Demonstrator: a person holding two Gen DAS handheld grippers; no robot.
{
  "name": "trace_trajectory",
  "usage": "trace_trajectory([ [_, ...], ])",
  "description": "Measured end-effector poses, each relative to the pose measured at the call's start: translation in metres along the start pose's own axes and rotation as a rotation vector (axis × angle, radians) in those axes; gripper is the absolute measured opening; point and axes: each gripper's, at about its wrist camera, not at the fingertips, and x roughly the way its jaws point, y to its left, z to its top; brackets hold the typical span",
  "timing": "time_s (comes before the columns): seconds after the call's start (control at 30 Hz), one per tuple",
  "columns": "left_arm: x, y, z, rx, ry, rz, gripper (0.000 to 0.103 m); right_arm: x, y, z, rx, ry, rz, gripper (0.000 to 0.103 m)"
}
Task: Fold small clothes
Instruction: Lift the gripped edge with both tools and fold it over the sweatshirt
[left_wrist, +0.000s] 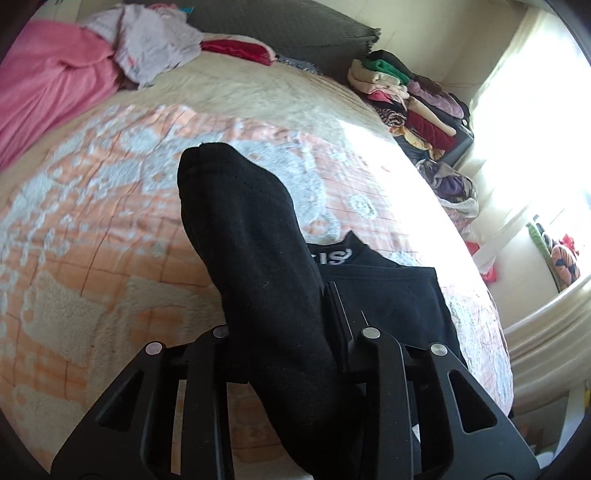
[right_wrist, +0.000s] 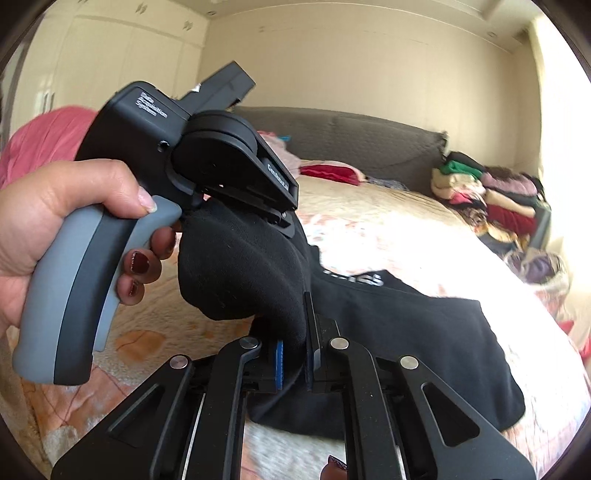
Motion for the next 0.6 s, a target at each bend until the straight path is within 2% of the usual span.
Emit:
trace_trajectory([
  [0.23, 0.013, -0.048, 0.003, 0.081, 0.011, 0.039, 0.022, -0.016, -0.038, -0.007, 0.110, -0.001, -0.010, 0.007],
  [0.6, 0.035, -0.101, -0.002, 0.160, 0.045, 0.069, 0.023, -0.030, -0.074, -0.025, 0.231, -0.007, -0.041, 0.007],
])
